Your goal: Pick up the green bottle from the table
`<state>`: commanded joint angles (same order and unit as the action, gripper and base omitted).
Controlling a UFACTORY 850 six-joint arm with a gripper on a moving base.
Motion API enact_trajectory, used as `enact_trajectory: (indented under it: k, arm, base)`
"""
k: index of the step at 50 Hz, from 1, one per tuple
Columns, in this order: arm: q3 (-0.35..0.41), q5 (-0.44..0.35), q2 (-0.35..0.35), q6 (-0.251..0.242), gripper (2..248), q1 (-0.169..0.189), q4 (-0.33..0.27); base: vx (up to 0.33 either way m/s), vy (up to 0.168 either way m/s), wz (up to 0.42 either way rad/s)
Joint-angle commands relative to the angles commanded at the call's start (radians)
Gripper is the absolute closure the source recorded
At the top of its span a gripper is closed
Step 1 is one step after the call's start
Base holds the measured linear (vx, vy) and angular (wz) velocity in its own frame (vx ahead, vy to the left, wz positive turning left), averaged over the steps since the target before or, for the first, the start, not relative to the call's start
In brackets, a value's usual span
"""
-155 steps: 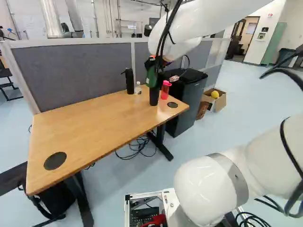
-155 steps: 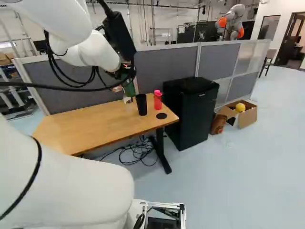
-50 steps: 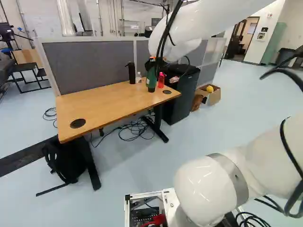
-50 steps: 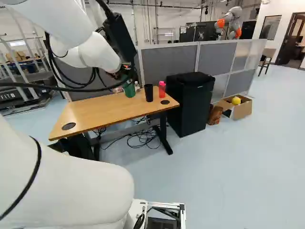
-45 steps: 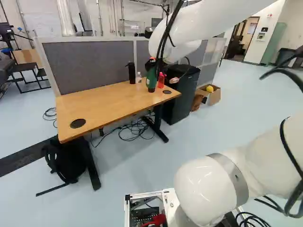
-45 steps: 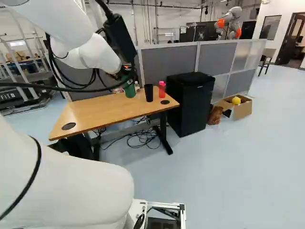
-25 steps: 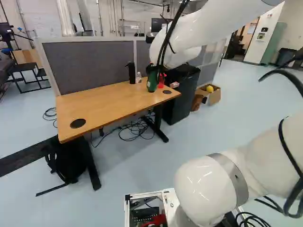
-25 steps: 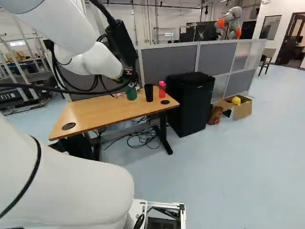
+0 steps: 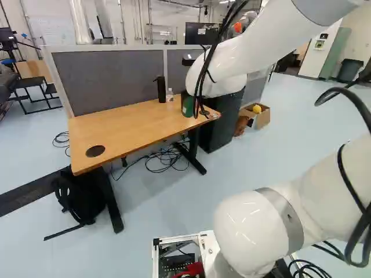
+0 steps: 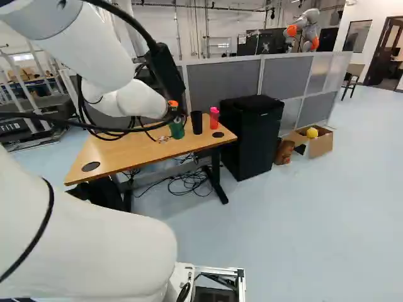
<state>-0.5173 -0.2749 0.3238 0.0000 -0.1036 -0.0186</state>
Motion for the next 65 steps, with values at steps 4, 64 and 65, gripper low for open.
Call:
enact_trajectory:
  k: [4,64,65]
  arm:
    - [0.023,-0.033,-0.002,0.000,129,0.006,0.001]
    - [0.359,-0.499,-0.037,0.000,129,0.086,0.016]
    - [0.362,-0.504,-0.038,0.000,129,0.087,0.016]
  base:
    - [0.000,0.000,0.000]
    - [0.000,0.000,0.000]
    - [0.000,0.000,0.000]
